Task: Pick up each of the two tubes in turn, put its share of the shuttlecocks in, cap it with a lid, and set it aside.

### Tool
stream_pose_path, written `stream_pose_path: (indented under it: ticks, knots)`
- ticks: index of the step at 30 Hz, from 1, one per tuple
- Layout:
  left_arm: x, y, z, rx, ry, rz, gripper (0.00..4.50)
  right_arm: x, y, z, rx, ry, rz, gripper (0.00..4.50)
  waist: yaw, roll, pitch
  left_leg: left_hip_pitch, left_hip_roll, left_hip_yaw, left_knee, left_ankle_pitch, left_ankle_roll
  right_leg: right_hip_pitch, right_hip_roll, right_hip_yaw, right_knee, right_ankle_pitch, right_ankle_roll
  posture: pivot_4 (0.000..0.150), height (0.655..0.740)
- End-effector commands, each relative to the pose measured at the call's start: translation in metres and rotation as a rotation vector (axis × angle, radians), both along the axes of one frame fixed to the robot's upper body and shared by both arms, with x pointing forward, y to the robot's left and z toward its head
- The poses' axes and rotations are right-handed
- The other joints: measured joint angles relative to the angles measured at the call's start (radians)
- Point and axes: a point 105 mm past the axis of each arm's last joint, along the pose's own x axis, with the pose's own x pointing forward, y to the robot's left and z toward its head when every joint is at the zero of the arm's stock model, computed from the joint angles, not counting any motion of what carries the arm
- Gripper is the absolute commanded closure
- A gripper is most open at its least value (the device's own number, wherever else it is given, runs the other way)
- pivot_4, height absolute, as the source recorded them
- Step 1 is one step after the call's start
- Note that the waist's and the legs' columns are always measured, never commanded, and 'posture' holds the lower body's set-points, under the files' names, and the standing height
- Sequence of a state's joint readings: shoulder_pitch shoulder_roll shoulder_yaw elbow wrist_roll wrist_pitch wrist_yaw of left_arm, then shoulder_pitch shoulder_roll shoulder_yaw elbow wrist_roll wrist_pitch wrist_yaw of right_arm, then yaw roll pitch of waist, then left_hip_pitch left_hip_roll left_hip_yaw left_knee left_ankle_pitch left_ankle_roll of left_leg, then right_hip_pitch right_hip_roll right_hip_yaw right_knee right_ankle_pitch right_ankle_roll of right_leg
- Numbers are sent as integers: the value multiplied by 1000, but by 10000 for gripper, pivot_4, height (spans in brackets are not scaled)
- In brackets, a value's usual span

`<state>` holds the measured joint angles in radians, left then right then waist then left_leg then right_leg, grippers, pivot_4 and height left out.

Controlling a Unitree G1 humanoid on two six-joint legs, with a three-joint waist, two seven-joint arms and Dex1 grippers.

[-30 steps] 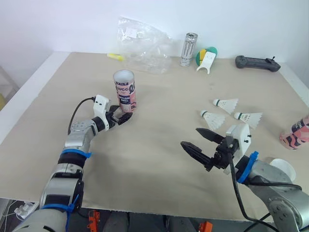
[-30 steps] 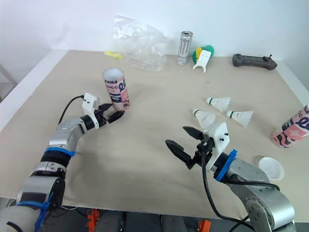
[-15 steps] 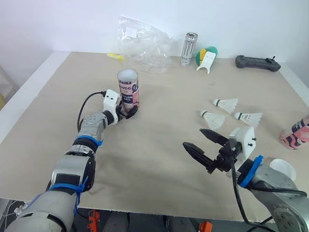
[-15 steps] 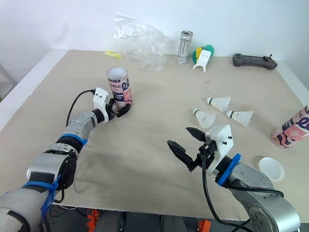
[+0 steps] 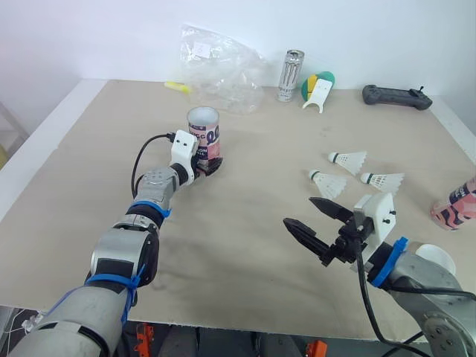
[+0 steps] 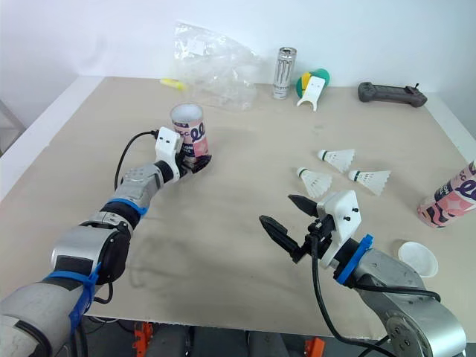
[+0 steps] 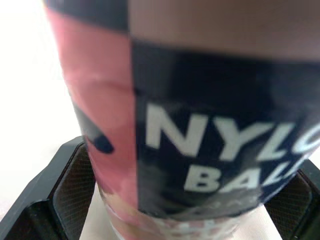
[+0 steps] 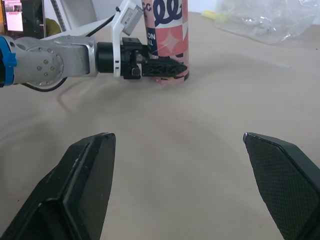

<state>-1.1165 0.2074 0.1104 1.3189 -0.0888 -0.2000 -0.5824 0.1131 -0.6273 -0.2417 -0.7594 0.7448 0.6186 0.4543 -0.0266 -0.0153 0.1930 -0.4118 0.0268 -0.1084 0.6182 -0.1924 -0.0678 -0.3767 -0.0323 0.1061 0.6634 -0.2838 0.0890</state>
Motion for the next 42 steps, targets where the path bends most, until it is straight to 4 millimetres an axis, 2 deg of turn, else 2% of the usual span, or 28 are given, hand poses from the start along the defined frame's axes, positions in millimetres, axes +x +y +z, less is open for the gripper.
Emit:
stream_pose_path:
  ticks: [1, 5, 11, 16, 19, 21, 23, 25, 27, 31, 34, 38, 42]
  knots:
    - [4, -1, 18, -2, -62, 10, 0, -1, -4, 14, 5, -64, -15, 1111, 0, 0, 0, 0, 0, 0, 0, 0, 0, 0, 0, 0, 0, 0, 0, 1500, 7400]
    - [3, -1, 18, -6, -65, 7, 12635, -1, -5, 16, 17, -68, -22, 0, 0, 0, 0, 0, 0, 0, 0, 0, 0, 0, 0, 0, 0, 0, 0, 1500, 7400]
    - [0, -3, 15, 32, -89, -36, 12635, 0, -9, 17, 17, -75, -36, 0, 0, 0, 0, 0, 0, 0, 0, 0, 0, 0, 0, 0, 0, 0, 0, 1500, 7400]
    - [-6, 0, 19, 74, -124, -111, 12635, 24, -43, 10, -42, -89, -260, 0, 0, 0, 0, 0, 0, 0, 0, 0, -1, 0, 0, 0, 0, 0, 0, 1500, 7400]
    - [-23, -13, 23, 133, -129, -353, 12635, 43, -64, -7, -52, -59, -411, 0, -4, 0, 0, 1, 0, 0, 0, 1, -2, -1, 0, 0, 1, 1, -1, 1500, 7400]
    - [-32, -16, 22, 190, -133, -466, 12635, 49, -69, -12, -61, -62, -451, 0, -6, 0, 0, 1, 0, 0, -1, 2, -2, -1, 0, 0, 2, 2, -3, 1500, 7400]
    - [-58, -16, 18, 377, -126, -743, 12635, 60, -77, -16, -31, -53, -507, 0, -12, 0, 0, 0, 0, 0, -1, 2, -2, -1, 0, 0, 2, 4, -7, 1500, 7400]
    - [-76, -4, 18, 521, -77, -921, 12635, 69, -76, -20, -6, -44, -511, 0, -24, 1, 0, -1, 0, 0, -1, 2, -3, -2, 0, 0, 2, 4, -8, 1500, 7400]
    - [-84, 8, 21, 639, -57, -995, 12635, 77, -75, -23, 1, -41, -506, 0, -31, 1, 0, -1, 0, 0, -2, 2, -3, -4, 1, 1, 2, 5, -8, 1500, 7400]
    - [-88, 23, 34, 777, -45, -1014, 12635, 89, -75, -28, 2, -34, -502, 0, -32, 1, 0, -1, 2, 0, -2, 2, -2, -6, 3, 1, 4, 4, -10, 1500, 7400]
    - [-101, 26, 44, 794, 13, -1058, 12635, 97, -69, -32, 10, -24, -472, 0, -38, 1, 0, -3, 3, 0, -2, 3, -2, -7, 3, 1, 5, 4, -10, 1500, 7400]
    - [-122, 34, 28, 811, 133, -1132, 12635, 102, -59, -34, 18, -15, -438, 0, -39, 2, 0, -5, 3, -1, -2, 2, -2, -8, 3, 1, 5, 4, -9, 1500, 7400]
    - [-130, 42, 10, 810, 220, -1154, 12635, 108, -51, -36, 18, -14, -415, 0, -41, 2, 0, -5, 3, -1, -2, 2, -2, -11, 3, 1, 8, 3, -11, 1500, 7400]
